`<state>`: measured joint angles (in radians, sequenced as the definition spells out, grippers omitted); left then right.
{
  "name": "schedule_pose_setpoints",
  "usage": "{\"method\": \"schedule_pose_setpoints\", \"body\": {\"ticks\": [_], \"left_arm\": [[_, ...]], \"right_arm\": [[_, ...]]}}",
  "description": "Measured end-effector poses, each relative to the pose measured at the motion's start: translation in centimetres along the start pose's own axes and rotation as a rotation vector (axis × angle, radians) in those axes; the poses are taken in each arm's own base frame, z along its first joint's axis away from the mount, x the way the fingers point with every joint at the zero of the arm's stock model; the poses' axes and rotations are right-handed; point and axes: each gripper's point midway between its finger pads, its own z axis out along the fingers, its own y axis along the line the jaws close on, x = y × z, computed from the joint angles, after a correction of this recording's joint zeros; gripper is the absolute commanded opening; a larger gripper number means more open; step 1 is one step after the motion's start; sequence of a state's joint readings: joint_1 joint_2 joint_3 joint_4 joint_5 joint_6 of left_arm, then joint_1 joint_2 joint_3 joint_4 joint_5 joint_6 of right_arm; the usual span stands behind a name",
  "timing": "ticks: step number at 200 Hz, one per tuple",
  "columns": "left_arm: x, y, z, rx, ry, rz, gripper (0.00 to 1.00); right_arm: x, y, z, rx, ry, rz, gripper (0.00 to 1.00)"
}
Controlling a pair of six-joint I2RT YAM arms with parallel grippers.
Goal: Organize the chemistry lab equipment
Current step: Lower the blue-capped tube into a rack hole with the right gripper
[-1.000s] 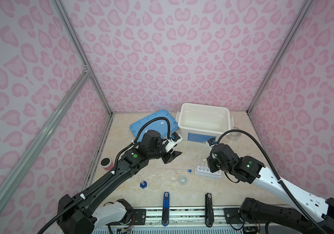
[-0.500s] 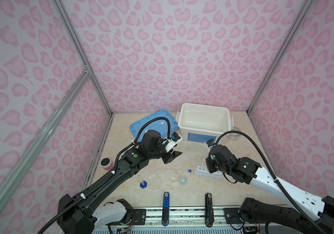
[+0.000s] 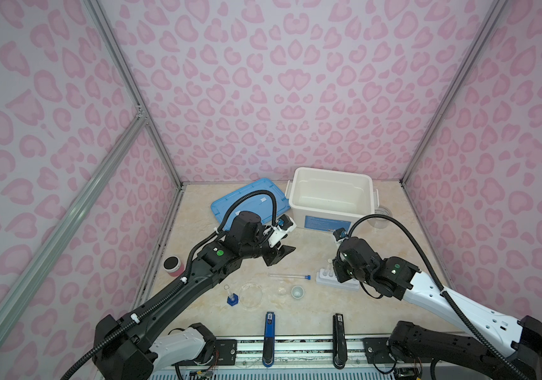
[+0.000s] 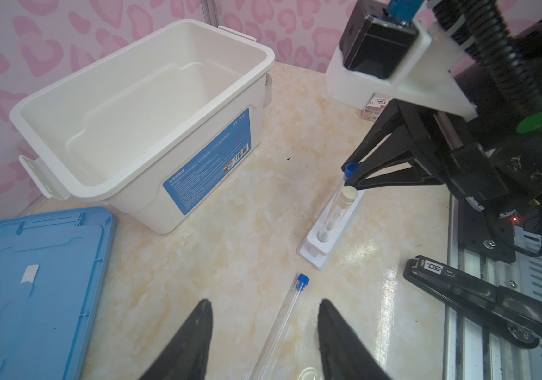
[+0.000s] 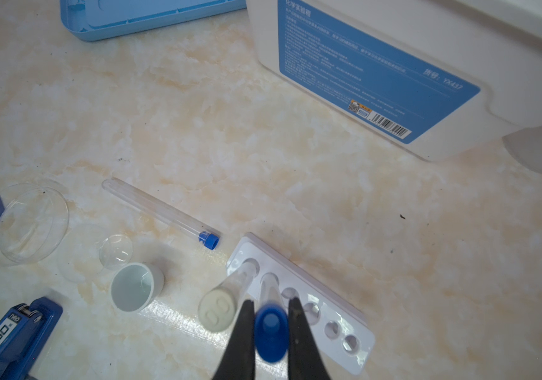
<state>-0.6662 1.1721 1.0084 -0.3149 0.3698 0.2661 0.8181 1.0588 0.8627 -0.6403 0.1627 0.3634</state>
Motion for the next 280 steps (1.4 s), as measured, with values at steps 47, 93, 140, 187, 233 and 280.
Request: {"method": "schedule_pose_setpoints", "body": {"ticks": [47, 93, 140, 187, 233, 280], "left_arm": [[0.0, 0.0, 0.0, 0.0, 0.0, 0.0, 0.54], [0.0, 0.0, 0.0, 0.0, 0.0, 0.0, 0.54], [0.0, 0.0, 0.0, 0.0, 0.0, 0.0, 0.54], [0.0, 0.0, 0.0, 0.0, 0.001, 0.0, 0.54], [0.1, 0.0, 0.1, 0.001, 0.004, -0.001, 0.54], [0.2, 0.0, 0.3, 0.003, 0.009, -0.003, 0.54]], "right_arm": [[0.2, 0.0, 0.2, -0.002, 0.003, 0.0, 0.09], [0.2, 0.1, 0.2, -0.003, 0.003, 0.0, 0.09], [0.1, 0.1, 0.2, -0.007, 0.0, 0.001, 0.1], [0.1, 0.1, 0.2, -0.007, 0.0, 0.001, 0.16], [-0.2, 0.2, 0.0, -0.011, -0.011, 0.004, 0.2], [-1.0, 0.3, -0.7, -0.021, -0.036, 0.011, 0.23]]}}
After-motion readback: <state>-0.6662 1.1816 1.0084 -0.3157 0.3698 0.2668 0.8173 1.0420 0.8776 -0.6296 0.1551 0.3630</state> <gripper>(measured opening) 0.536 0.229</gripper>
